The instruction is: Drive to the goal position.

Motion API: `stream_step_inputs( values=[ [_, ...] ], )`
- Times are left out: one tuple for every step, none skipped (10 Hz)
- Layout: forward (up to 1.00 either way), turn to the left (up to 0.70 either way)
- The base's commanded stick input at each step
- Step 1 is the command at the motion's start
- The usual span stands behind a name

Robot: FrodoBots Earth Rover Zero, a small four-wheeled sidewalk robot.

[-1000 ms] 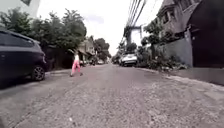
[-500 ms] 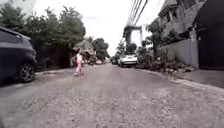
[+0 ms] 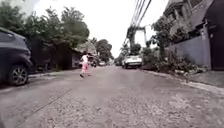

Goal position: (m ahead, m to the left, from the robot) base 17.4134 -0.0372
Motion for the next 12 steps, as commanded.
stream_step_inputs(
  values=[
    [1.0, 0.0],
    [1.0, 0.0],
    [1.0, 0.0],
    [1.0, 0.0],
    [1.0, 0.0],
    [1.0, 0.0],
    [1.0, 0.0],
    [1.0, 0.0],
    [1.0, 0.0],
    [1.0, 0.0],
    [1.0, 0.0],
    [1.0, 0.0]
  ],
)
